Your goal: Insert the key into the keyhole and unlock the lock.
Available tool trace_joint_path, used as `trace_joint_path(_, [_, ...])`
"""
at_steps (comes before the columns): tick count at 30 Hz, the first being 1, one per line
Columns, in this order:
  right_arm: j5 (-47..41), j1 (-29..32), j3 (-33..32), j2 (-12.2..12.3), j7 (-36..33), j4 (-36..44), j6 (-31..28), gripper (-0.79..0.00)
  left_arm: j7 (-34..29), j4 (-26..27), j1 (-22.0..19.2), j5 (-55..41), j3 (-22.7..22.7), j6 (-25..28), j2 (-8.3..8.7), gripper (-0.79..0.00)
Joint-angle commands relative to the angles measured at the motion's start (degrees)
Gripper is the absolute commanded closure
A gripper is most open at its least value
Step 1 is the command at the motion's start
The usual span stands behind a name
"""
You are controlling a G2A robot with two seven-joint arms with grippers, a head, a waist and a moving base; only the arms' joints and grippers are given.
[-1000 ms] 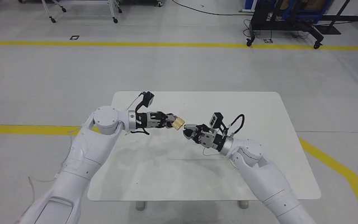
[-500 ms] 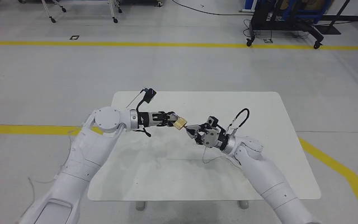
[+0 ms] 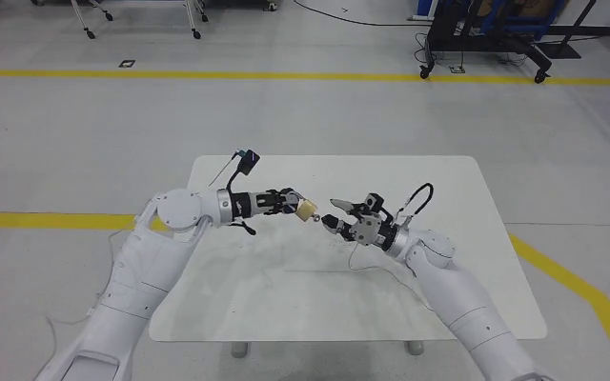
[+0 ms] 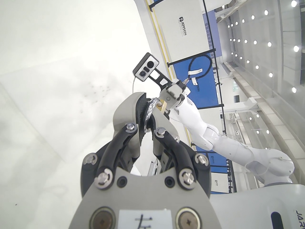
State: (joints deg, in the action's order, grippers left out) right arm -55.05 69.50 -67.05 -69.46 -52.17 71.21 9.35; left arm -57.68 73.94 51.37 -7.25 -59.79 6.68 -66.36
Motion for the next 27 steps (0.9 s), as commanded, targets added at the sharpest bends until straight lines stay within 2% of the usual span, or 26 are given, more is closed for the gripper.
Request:
trace_joint_path(1, [1.6,1.6,-3.3,0.7,1.6,1.1,-3.6,-0.785,-0.1,-0.2,-0.6,2.7,1.1,-3.2,-0.04,0.000])
trace_joint_path(7, [5.1,10.8,-14.8,2.7,6.3,9.6,-14.1,-0.785,-0.7,-1.0,-3.1,11.1,6.3,-11.6,-0.74,0.000])
trace_joint_path(12, [5.1,10.8,-14.8,2.7,6.3,9.6,-14.1,-0.785,-3.2,-4.5,-5.8,10.9,10.1,-15.4,-2.01,0.000])
trace_joint_path(18, [5.1,10.8,-14.8,2.7,6.3,9.6,-14.1,-0.785,-2.7,-9.4,-9.2,10.2,14.0,-17.0,-3.97,0.000])
trace_joint_path(19, [5.1,10.8,-14.8,2.7,6.3,9.6,-14.1,-0.785,-2.7,-10.1,-9.7,10.1,14.6,-17.0,-4.32,-0.018])
trace_joint_path(20, [5.1,10.8,-14.8,2.7,6.3,9.6,-14.1,-0.785,-3.0,-10.7,-10.2,9.6,15.3,-16.6,-4.69,-0.145])
trace_joint_path(22, [5.1,10.8,-14.8,2.7,6.3,9.6,-14.1,-0.785,-3.9,-11.9,-11.1,8.8,16.4,-15.5,-5.36,-0.563])
trace_joint_path(23, [5.1,10.8,-14.8,2.7,6.3,9.6,-14.1,-0.785,-3.9,-12.6,-11.5,8.6,16.9,-15.1,-5.65,-0.730])
trace_joint_path(24, [5.1,10.8,-14.8,2.7,6.3,9.6,-14.1,-0.785,-3.7,-13.2,-11.9,8.5,17.2,-14.9,-5.92,-0.785])
trace_joint_path(27, [5.1,10.8,-14.8,2.7,6.3,9.6,-14.1,-0.785,-3.2,-14.7,-12.7,7.8,17.6,-14.0,-6.50,-0.785])
